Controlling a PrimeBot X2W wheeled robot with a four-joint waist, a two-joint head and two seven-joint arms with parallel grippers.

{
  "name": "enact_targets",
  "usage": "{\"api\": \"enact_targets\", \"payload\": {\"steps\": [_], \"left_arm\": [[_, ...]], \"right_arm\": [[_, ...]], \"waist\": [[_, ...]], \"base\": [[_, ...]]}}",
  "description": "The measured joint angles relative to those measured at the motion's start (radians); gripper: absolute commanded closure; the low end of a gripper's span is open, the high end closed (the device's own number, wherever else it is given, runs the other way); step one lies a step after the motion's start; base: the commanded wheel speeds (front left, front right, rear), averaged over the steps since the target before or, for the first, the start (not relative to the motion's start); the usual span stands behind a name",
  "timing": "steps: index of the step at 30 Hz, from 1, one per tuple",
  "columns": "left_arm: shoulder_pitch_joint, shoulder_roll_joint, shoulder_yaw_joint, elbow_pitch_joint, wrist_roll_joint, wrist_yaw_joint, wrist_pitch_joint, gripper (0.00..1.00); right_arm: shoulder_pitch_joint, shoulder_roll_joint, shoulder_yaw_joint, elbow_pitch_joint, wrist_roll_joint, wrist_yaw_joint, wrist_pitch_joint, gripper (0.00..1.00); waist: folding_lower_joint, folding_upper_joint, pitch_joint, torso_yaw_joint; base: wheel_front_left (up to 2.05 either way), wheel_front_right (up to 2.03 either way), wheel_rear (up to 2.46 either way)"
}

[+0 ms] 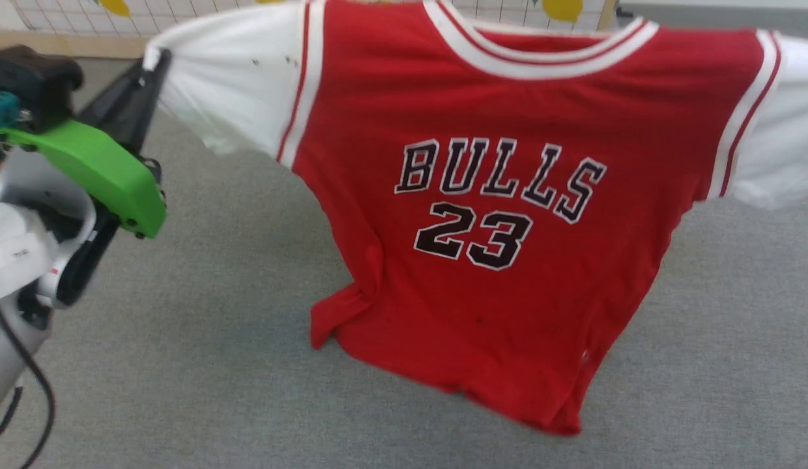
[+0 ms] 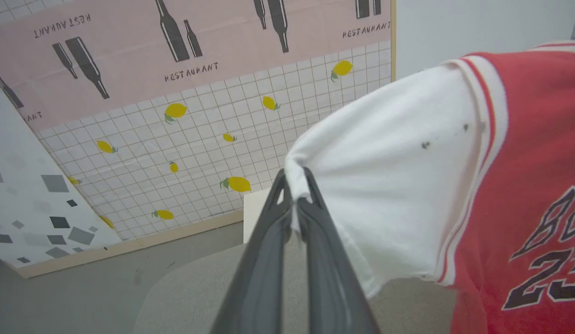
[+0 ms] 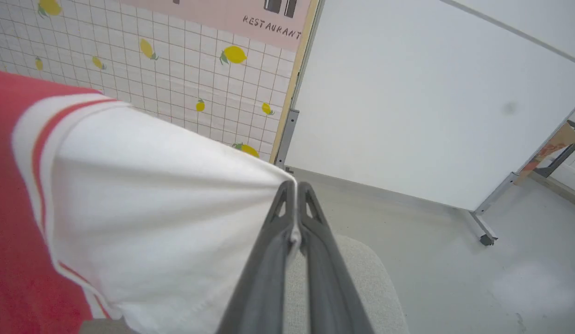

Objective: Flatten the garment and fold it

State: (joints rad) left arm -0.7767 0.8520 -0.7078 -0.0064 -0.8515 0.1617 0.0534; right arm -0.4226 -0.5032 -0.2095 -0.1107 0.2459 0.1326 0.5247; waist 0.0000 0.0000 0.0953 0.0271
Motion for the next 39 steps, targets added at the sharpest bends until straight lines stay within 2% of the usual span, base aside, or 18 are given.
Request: {"api": "enact_targets", "payload": {"steps": [5,10,15,19,22,27,35,39], "left_arm": [[0.001,0.053,0.059,-0.102,-0.003,0.053,-0.012,1.0],[-0.016,0.093,0.112,-0.158,-0.016,0.087,-0.003,1.0],[-0.104,0.108,0.146,-0.168,-0.025,0.09,0.039,1.0],[-0.21,0.103,0.15,-0.118,-0.026,0.064,0.088,1.0],[-0.316,0.075,0.149,-0.045,-0.014,0.036,0.108,1.0],[-0.539,-0.02,0.161,0.129,0.022,-0.008,0.091,1.0],[-0.81,-0.162,0.167,0.401,0.088,-0.073,-0.048,1.0],[-0.856,-0.191,0.17,0.501,0.105,-0.102,-0.133,1.0]], "right_arm": [[-0.076,-0.019,0.01,-0.016,0.021,0.0,0.01,1.0],[-0.181,-0.03,0.026,0.006,0.03,0.0,0.014,1.0],[-0.338,-0.039,0.057,0.067,0.046,0.0,0.011,1.0],[-0.506,-0.049,0.113,0.154,0.039,0.0,-0.019,1.0],[-0.647,-0.038,0.129,0.248,-0.001,0.0,-0.073,1.0],[-0.86,-0.015,0.17,0.424,-0.089,0.0,-0.17,1.0],[-1.123,0.066,0.091,0.65,-0.23,0.0,-0.335,1.0],[-1.173,0.111,0.067,0.735,-0.268,0.0,-0.401,1.0]], "waist": [[0.0,0.0,-0.035,-0.004],[0.0,0.0,-0.022,-0.009],[0.0,0.0,0.03,-0.012],[0.0,0.0,0.092,-0.015],[0.0,0.0,0.145,-0.018],[0.0001,0.0,0.248,-0.024],[0.0001,0.0,0.396,-0.028],[0.0002,0.0,0.45,-0.03]], "base": [[0.0,0.0,0.0],[0.0,0.0,0.0],[0.0,0.0,0.0],[0.0,0.0,0.0],[0.0,0.0,0.0],[0.0,0.0,0.0],[0.0,0.0,0.0],[0.0,0.0,0.0]]}}
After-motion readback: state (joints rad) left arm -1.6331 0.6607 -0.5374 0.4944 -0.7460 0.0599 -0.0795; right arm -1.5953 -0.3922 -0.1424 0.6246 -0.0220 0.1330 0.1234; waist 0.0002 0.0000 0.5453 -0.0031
